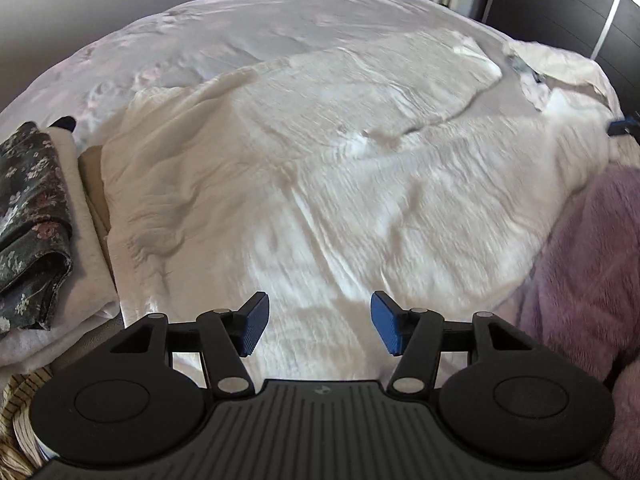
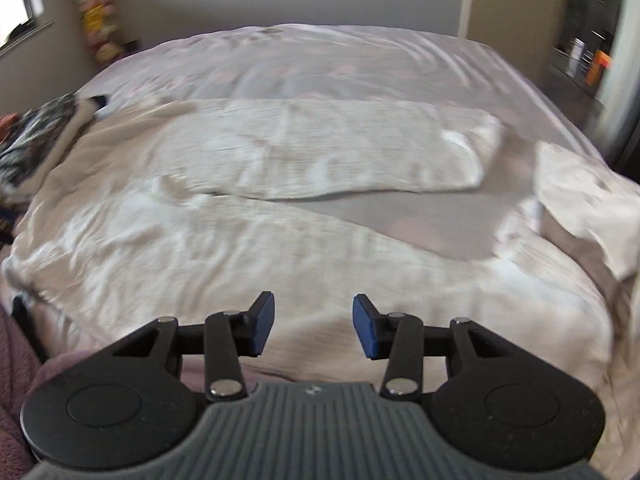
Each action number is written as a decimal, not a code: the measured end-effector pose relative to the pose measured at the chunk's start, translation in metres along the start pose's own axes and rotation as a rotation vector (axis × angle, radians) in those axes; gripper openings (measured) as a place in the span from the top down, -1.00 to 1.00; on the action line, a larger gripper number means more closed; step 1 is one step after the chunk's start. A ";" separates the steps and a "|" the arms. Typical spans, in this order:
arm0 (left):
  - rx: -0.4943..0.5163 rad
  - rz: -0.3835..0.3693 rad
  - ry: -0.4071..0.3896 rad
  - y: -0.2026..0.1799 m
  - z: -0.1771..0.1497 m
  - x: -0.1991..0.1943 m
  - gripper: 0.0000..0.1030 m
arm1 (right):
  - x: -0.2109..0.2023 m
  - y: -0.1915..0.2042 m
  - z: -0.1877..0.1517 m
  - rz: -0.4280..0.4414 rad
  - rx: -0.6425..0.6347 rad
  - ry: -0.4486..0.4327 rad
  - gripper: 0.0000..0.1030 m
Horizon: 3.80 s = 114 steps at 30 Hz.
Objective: Fold clothes
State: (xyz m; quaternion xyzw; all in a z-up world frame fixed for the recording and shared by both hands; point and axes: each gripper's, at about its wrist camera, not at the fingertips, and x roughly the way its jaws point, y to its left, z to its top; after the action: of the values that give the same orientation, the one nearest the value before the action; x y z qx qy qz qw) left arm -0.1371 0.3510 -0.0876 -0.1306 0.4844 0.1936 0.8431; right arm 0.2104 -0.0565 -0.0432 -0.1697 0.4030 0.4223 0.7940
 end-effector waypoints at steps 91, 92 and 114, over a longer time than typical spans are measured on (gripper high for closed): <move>-0.498 0.443 0.109 0.097 0.054 0.147 -0.27 | 0.345 -0.095 0.255 -0.333 -0.144 0.163 0.38; -0.494 0.447 0.110 0.097 0.055 0.148 -0.27 | 0.345 -0.097 0.255 -0.320 -0.136 0.162 0.51; -0.525 0.438 0.088 0.099 0.061 0.145 -0.24 | 0.254 -0.155 0.237 -0.544 -0.061 0.104 0.59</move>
State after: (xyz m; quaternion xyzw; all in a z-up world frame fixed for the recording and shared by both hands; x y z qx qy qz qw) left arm -0.0689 0.4927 -0.1863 -0.2445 0.4706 0.4821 0.6973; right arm 0.5337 0.1330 -0.1062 -0.3167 0.3700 0.1964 0.8510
